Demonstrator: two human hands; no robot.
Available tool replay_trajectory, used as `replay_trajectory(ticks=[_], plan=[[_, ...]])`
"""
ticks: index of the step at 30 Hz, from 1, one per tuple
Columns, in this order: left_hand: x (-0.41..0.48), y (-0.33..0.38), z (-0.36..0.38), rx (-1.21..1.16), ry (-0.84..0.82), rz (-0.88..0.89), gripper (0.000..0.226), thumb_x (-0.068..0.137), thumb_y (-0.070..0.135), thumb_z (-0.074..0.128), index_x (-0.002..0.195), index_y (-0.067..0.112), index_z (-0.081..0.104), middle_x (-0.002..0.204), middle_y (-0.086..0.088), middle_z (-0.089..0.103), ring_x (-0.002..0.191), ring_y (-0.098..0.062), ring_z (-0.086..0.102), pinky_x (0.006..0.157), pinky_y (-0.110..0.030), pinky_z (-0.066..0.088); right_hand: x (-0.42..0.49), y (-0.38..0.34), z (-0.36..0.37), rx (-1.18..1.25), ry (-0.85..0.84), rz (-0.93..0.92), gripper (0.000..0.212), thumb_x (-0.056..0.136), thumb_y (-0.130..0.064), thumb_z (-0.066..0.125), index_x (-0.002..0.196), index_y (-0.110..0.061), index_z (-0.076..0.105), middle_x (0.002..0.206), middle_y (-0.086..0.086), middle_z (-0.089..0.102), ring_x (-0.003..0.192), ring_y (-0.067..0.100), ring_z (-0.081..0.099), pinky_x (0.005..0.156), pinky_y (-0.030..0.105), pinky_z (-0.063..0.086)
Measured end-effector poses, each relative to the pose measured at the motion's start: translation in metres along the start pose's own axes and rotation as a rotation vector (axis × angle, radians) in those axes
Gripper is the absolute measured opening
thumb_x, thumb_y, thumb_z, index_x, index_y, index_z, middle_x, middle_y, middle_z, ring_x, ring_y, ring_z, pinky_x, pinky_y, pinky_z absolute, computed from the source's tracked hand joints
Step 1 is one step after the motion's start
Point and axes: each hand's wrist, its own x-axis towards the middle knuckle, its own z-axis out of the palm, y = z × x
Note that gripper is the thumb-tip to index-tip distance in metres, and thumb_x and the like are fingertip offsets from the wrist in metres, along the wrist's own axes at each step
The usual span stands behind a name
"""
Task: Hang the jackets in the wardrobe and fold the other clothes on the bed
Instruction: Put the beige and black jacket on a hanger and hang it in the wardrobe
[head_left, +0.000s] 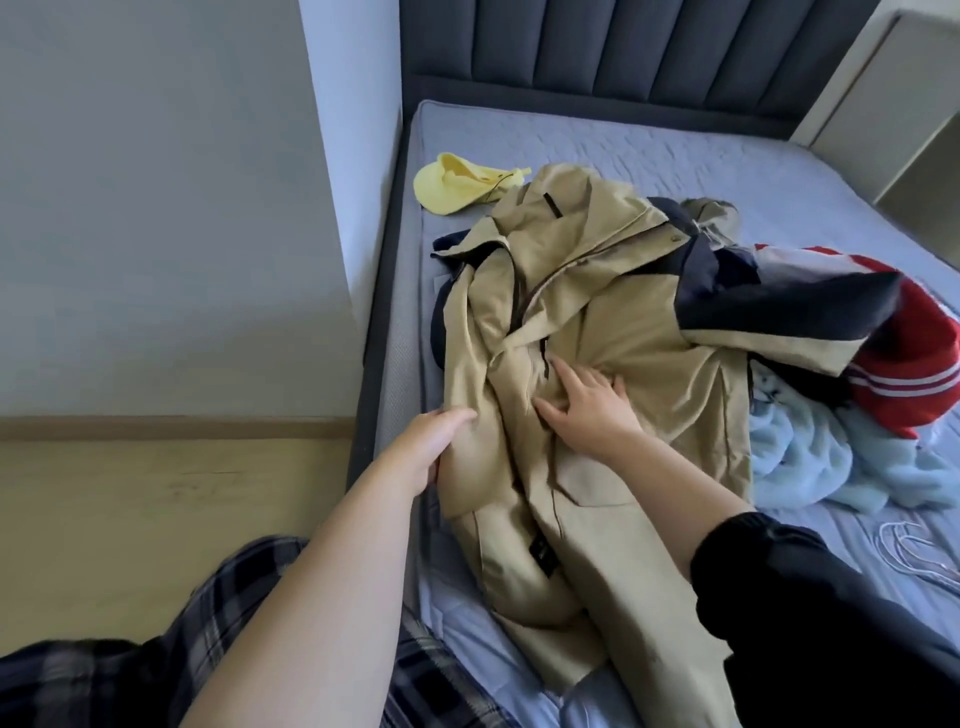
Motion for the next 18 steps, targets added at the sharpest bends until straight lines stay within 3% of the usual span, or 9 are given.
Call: replay_trajectory(ticks=[3, 8, 10, 12, 14, 16, 18], plan=[[0.005, 0.000, 0.001, -0.096, 0.038, -0.044, 0.053, 0.084, 0.047, 0.063, 0.125, 0.015, 0.060, 0.117, -0.007, 0.067, 0.109, -0.027, 0.061, 0.103, -0.044, 0.043, -0.004, 0.000, 0.008, 0.023, -0.060, -0.005, 0.081, 0.085, -0.070, 0.036, 0.151, -0.031, 0.011, 0.153, 0.002, 0.030, 0.143, 0.023, 0.020, 0.118, 0.050, 0.007], [0.006, 0.006, 0.004, -0.263, 0.048, -0.030, 0.046, 0.085, 0.046, 0.065, 0.122, 0.018, 0.062, 0.111, -0.004, 0.070, 0.104, -0.025, 0.064, 0.102, -0.044, 0.045, -0.012, -0.018, 0.013, 0.007, -0.152, -0.046, 0.104, 0.073, -0.080, 0.045, 0.152, -0.023, 0.009, 0.154, 0.003, 0.027, 0.143, 0.024, 0.019, 0.117, 0.046, 0.017], [0.006, 0.005, 0.005, -0.261, 0.051, -0.010, 0.044, 0.087, 0.040, 0.065, 0.123, 0.015, 0.060, 0.114, -0.006, 0.068, 0.107, -0.026, 0.062, 0.102, -0.045, 0.044, -0.017, -0.026, 0.019, -0.003, -0.155, -0.050, 0.105, 0.072, -0.069, 0.056, 0.152, -0.019, 0.010, 0.152, 0.004, 0.029, 0.142, 0.024, 0.022, 0.115, 0.043, 0.021], [0.005, 0.004, 0.005, -0.258, 0.073, 0.020, 0.040, 0.088, 0.029, 0.065, 0.125, 0.013, 0.059, 0.115, -0.009, 0.067, 0.107, -0.029, 0.062, 0.102, -0.047, 0.044, -0.020, -0.031, 0.023, 0.008, -0.124, -0.025, 0.092, 0.072, -0.045, 0.063, 0.148, -0.015, 0.020, 0.143, 0.006, 0.041, 0.134, 0.027, 0.034, 0.107, 0.037, 0.034], [0.003, 0.004, 0.002, -0.280, 0.093, 0.028, 0.037, 0.086, 0.021, 0.067, 0.121, 0.011, 0.061, 0.114, -0.011, 0.067, 0.107, -0.031, 0.062, 0.101, -0.048, 0.045, -0.022, -0.037, 0.024, 0.009, -0.053, -0.011, 0.066, 0.072, -0.027, 0.062, 0.132, -0.013, 0.038, 0.121, 0.007, 0.056, 0.116, 0.029, 0.049, 0.082, 0.032, 0.044], [0.001, 0.006, 0.000, -0.299, 0.101, 0.021, 0.028, 0.082, 0.017, 0.070, 0.110, 0.011, 0.066, 0.110, -0.012, 0.069, 0.105, -0.032, 0.063, 0.100, -0.048, 0.046, -0.027, -0.043, 0.025, -0.006, 0.030, -0.003, 0.036, 0.073, -0.017, 0.058, 0.104, -0.012, 0.042, 0.095, 0.007, 0.057, 0.097, 0.032, 0.056, 0.064, 0.031, 0.036], [-0.003, 0.007, -0.003, -0.313, 0.143, 0.015, 0.020, 0.079, 0.014, 0.071, 0.098, 0.011, 0.068, 0.103, -0.013, 0.071, 0.100, -0.032, 0.065, 0.096, -0.047, 0.048, -0.034, -0.042, 0.025, -0.008, 0.076, 0.016, 0.026, 0.074, -0.012, 0.055, 0.090, -0.014, 0.035, 0.081, 0.006, 0.055, 0.085, 0.034, 0.058, 0.059, 0.031, 0.031]])
